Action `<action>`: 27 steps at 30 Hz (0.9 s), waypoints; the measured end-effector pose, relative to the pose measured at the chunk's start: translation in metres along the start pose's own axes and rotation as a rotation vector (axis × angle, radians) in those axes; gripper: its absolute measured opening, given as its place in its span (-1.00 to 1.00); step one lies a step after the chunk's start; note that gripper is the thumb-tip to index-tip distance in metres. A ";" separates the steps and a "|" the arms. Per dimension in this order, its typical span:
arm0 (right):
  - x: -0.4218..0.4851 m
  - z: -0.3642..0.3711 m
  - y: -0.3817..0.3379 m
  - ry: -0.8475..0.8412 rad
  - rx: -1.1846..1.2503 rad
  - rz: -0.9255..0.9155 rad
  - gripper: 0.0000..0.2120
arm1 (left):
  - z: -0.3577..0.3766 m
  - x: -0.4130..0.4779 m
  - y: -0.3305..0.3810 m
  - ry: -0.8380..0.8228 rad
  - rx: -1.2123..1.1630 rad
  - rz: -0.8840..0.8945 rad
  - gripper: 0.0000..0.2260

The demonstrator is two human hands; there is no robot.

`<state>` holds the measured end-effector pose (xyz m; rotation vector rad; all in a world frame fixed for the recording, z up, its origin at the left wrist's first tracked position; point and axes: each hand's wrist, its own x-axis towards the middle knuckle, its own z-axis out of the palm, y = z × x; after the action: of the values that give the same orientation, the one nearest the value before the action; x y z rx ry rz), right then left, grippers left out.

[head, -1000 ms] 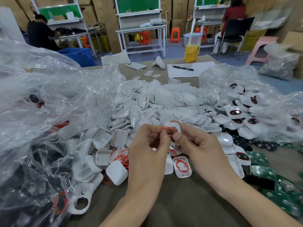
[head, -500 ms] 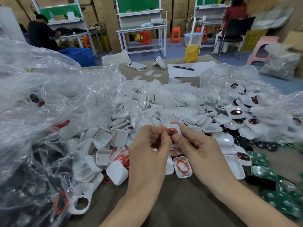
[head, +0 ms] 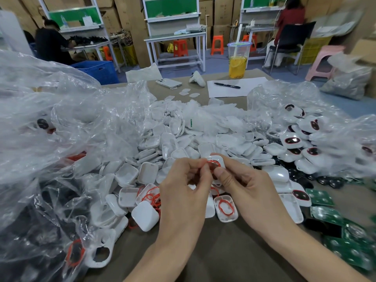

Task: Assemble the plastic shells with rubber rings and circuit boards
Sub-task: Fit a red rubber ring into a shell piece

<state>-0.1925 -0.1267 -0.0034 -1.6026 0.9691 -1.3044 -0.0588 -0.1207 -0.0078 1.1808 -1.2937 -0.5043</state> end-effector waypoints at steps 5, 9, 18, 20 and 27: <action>0.002 -0.002 -0.004 -0.006 0.131 0.036 -0.78 | 0.001 0.000 0.001 0.003 -0.029 0.005 -0.93; 0.003 -0.001 -0.005 0.011 0.173 0.063 -0.75 | 0.000 0.000 0.004 -0.009 -0.046 0.002 -0.93; 0.002 -0.001 -0.012 -0.013 0.135 0.051 -0.65 | -0.001 0.003 0.004 -0.010 -0.071 -0.007 -0.92; 0.002 0.000 -0.011 -0.016 0.115 0.052 -0.65 | 0.000 0.003 0.003 0.001 -0.018 0.029 -0.94; 0.005 0.002 -0.010 0.013 0.178 0.096 -0.72 | 0.000 0.006 0.002 0.021 0.022 0.055 -0.93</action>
<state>-0.1887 -0.1270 0.0074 -1.3972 0.9000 -1.2985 -0.0581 -0.1253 -0.0035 1.1628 -1.3134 -0.4377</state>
